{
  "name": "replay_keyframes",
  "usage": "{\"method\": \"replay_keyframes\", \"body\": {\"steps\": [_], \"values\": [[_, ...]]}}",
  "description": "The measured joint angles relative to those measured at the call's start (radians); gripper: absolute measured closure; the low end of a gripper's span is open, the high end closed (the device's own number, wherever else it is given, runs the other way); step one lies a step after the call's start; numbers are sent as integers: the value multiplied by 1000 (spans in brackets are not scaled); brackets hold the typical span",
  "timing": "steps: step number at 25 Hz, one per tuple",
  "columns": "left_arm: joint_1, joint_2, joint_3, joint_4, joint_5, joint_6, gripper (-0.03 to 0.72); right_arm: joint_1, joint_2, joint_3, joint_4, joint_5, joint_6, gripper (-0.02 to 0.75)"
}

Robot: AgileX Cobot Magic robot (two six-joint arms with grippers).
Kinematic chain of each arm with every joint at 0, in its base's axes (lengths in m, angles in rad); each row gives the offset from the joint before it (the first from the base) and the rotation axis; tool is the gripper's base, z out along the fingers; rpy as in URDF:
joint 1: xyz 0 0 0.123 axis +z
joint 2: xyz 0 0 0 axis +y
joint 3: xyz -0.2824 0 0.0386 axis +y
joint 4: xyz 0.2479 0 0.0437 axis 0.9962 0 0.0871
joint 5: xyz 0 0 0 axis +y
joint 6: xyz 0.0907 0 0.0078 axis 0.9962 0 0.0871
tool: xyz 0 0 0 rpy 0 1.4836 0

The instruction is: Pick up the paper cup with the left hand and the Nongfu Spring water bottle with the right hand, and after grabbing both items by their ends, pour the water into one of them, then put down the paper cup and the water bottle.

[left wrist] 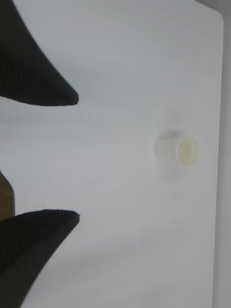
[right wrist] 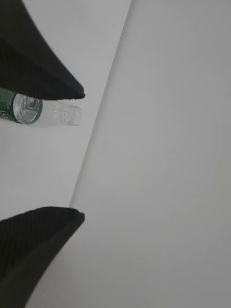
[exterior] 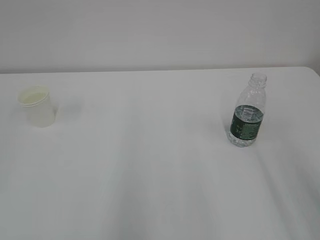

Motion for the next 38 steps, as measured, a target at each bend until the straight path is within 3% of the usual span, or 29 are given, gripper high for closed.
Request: {"method": "replay_keyframes", "body": {"steps": [24, 26, 32, 38], "values": [[0, -154, 93, 15, 48, -2, 205, 0, -83, 2, 1, 148, 4, 208], [0, -154, 93, 13, 48, -2, 209, 0, -83, 2, -75, 169, 67, 208], [0, -154, 93, 8, 48, -2, 214, 0, -97, 2, -516, 253, 532, 209], [0, -154, 93, 4, 48, -2, 216, 0, -175, -27, -799, 439, 831, 211]]}}
